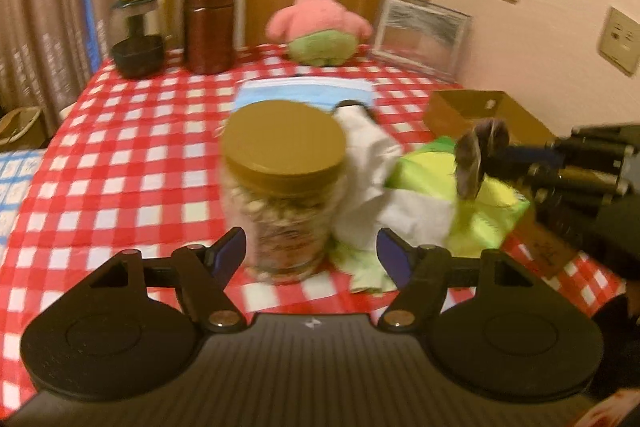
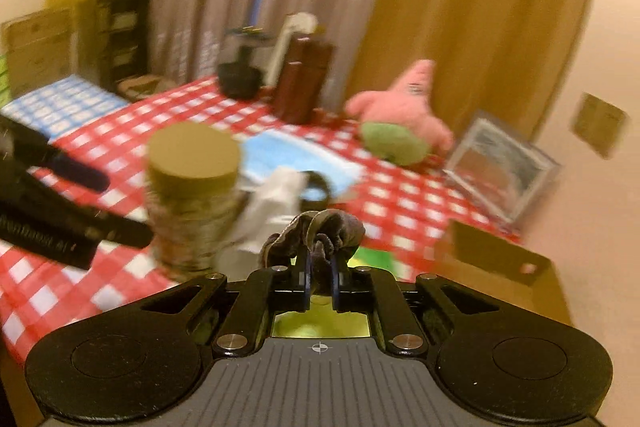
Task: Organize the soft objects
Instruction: 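Lift the dark item with the right tool while the left tool grasps the white tissue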
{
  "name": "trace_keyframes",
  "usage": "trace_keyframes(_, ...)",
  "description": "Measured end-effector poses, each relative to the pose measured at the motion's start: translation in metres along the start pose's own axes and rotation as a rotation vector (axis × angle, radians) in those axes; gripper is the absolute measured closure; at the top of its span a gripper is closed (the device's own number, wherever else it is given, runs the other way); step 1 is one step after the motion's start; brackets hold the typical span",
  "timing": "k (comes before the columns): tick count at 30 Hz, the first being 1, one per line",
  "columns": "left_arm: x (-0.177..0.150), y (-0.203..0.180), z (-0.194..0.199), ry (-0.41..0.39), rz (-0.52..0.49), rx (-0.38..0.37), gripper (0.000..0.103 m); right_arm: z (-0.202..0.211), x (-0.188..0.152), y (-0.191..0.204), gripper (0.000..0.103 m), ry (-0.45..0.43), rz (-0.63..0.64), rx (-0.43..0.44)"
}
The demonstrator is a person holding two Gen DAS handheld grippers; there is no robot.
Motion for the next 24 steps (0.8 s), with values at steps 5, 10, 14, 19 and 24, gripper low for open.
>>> trace_keyframes(5, 0.007, -0.032, -0.011, -0.028, -0.084, -0.025, 0.043, 0.010, -0.009, -0.034, 0.094, 0.008, -0.091, -0.049)
trace_keyframes(10, 0.017, -0.062, -0.029, -0.077, -0.143, 0.022, 0.047, 0.012, -0.018, -0.054, 0.094, 0.017, -0.139, -0.068)
trace_keyframes(14, 0.028, -0.080, -0.045, -0.111, -0.180, 0.071, 0.049, 0.010, -0.025, -0.066, 0.094, 0.017, -0.170, -0.083)
trace_keyframes(19, 0.036, -0.097, -0.072, -0.123, -0.245, 0.214, 0.049, 0.008, -0.032, -0.082, 0.094, 0.025, -0.208, -0.093)
trace_keyframes(24, 0.040, -0.102, -0.093, -0.117, -0.273, 0.313, 0.057, 0.010, -0.035, -0.091, 0.094, 0.018, -0.231, -0.087)
Point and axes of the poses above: each gripper's, at about its wrist camera, not at the fingertips, and z roughly against the way its jaws point, y to its left, x to its top, the point moved 2 cm from there along -z, roughly the way its jaws point, and after that the axes turned 13 degrees about y, right-handed, at the moved point
